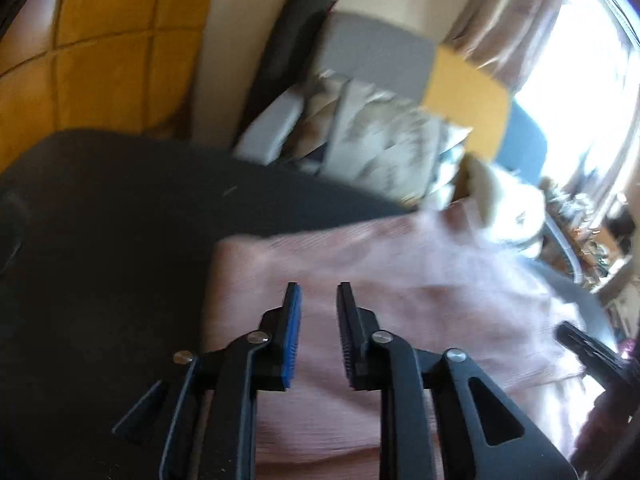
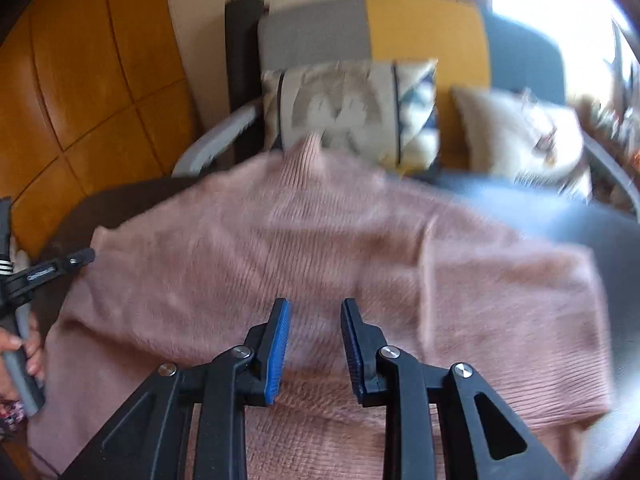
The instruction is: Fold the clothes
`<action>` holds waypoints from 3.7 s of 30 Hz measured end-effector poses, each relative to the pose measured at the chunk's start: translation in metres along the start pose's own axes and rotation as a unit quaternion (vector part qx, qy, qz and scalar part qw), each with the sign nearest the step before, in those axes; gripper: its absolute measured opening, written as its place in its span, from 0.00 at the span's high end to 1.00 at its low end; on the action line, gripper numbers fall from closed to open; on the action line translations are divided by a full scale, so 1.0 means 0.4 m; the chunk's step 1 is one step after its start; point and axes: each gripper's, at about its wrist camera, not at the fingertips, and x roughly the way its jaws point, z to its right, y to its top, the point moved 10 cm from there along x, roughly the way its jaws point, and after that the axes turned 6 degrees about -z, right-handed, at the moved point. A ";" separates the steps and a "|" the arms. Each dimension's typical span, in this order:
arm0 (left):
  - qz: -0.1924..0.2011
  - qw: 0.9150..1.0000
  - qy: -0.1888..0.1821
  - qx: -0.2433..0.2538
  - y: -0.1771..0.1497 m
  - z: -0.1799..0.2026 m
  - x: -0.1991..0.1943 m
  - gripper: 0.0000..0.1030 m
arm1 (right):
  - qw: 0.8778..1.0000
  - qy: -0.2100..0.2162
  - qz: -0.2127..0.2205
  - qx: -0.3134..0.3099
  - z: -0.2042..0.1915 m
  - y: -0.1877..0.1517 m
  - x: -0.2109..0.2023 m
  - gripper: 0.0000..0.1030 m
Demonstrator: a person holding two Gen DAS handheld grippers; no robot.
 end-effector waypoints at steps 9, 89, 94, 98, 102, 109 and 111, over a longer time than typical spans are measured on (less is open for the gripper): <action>-0.050 0.998 0.023 0.032 -0.024 0.046 0.126 0.54 | 0.999 -0.012 -0.050 0.017 0.047 0.027 0.100 0.75; -0.068 0.990 -0.104 -0.071 -0.001 0.179 0.037 0.44 | 0.921 0.266 -0.071 0.276 -0.069 0.018 0.066 0.68; -0.108 0.986 -0.101 -0.071 -0.089 0.202 0.064 0.44 | 0.900 0.303 -0.062 0.307 -0.097 0.037 0.088 0.93; -0.099 0.985 -0.109 -0.093 -0.134 0.176 0.066 0.44 | 0.924 0.269 -0.034 0.271 -0.081 0.041 0.036 0.95; -0.104 0.981 -0.114 -0.115 -0.130 0.181 0.070 0.44 | 0.951 0.199 -0.038 0.233 -0.035 -0.012 0.035 0.95; -0.120 0.963 -0.166 -0.178 -0.086 0.232 0.089 0.44 | 0.956 0.201 0.009 0.212 -0.025 -0.048 0.057 0.98; -0.126 0.964 -0.158 -0.171 -0.074 0.255 0.106 0.44 | 0.962 0.189 0.018 0.196 -0.033 -0.052 0.048 0.94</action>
